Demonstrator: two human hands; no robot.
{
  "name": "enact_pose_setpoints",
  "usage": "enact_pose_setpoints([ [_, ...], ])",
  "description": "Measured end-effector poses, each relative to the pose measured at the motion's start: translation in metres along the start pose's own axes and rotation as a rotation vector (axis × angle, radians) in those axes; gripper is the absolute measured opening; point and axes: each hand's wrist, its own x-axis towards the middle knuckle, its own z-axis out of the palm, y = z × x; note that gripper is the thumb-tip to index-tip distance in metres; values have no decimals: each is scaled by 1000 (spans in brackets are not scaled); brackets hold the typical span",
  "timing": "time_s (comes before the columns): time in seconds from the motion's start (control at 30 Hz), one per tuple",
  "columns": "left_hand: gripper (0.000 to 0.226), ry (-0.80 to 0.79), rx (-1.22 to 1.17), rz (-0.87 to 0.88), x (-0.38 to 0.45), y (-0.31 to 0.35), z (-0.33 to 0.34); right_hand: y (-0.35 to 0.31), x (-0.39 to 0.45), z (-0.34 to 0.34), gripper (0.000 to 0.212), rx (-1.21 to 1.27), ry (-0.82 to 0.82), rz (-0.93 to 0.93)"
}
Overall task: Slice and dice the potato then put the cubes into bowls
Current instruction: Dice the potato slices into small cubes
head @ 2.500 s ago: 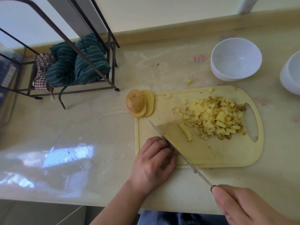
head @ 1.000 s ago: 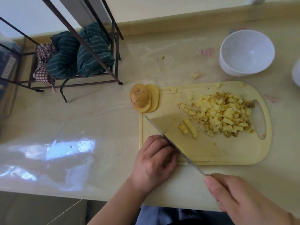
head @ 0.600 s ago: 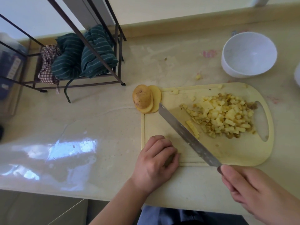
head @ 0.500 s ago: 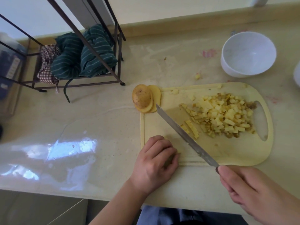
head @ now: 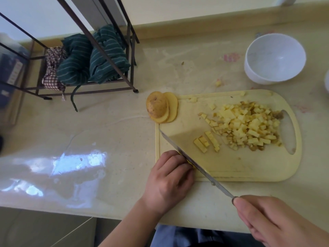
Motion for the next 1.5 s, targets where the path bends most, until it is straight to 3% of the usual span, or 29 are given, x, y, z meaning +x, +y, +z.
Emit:
enact_pose_setpoints([
  [0.3, 6, -1, -30, -17, 0, 0, 0, 0, -5, 1, 97, -231, 151, -62],
  [0.53, 6, -9, -50, -19, 2, -2, 0, -5, 27, 10, 64, -2, 66, -130],
  [0.83, 8, 9, -37, -10, 1, -3, 1, 2, 23, -18, 67, 166, 55, -53],
  [1.03, 8, 1, -26, 5, 0, -2, 0, 5, 23, -31, 66, 136, -9, -49],
  [1.17, 8, -27, 0, 91, -2, 1, -1, 6, 15, -38, 71, -43, 73, -144],
  [1.3, 14, -191, 60, 236, -4, 25, 10, 18, 5, -49, 71, -291, 186, -256],
  [1.5, 14, -298, 142, 347, 5, 44, 27, 33, -6, -59, 72, -600, 307, -281],
])
